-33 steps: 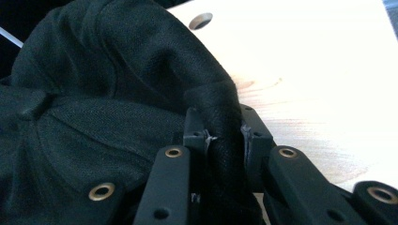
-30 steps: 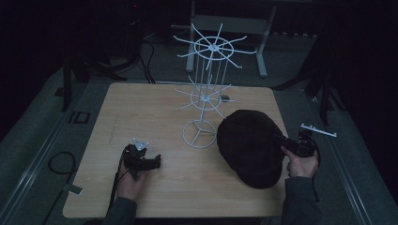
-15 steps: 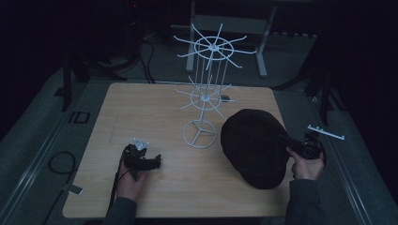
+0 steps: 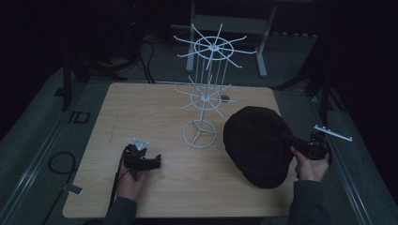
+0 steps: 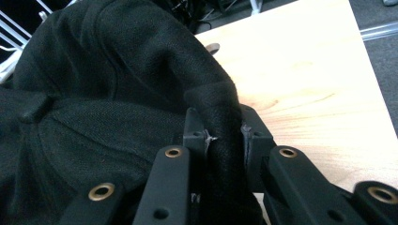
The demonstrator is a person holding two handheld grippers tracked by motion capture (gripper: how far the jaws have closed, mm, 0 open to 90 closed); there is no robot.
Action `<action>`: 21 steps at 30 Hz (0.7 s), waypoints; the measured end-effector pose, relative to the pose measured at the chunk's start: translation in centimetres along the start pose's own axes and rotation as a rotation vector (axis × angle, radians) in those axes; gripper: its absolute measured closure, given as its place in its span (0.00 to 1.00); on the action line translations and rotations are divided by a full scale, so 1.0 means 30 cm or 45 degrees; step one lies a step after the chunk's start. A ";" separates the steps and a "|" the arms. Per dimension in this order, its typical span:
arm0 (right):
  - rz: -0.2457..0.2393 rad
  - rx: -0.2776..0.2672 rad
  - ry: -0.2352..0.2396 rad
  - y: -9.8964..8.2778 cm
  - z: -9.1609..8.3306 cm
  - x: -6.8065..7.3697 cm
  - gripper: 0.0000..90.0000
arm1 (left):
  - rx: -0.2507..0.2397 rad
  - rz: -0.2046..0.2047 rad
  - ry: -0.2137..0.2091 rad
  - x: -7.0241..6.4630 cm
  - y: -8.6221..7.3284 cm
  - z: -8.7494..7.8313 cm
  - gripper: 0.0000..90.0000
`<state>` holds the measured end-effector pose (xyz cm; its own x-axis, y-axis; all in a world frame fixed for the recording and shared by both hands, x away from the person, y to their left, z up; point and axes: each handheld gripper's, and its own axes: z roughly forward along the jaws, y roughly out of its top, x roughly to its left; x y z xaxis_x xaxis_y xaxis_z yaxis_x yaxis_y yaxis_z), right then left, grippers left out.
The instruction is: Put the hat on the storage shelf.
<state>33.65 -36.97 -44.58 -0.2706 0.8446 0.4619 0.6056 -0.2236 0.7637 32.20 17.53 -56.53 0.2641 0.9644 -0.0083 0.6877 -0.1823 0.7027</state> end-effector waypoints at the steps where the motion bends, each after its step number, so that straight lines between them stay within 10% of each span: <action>1: -0.003 -0.005 0.004 0.001 -0.003 0.000 0.85 | 0.000 -0.001 0.000 0.000 0.000 0.000 0.10; 21: 0.004 -0.076 0.073 0.032 -0.060 0.013 0.85 | -0.003 -0.002 0.001 0.000 0.000 0.000 0.10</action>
<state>32.77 -37.73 -42.85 -0.3125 0.8151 0.4879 0.5614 -0.2559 0.7870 32.20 17.52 -56.54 0.2626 0.9649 -0.0090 0.6866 -0.1803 0.7044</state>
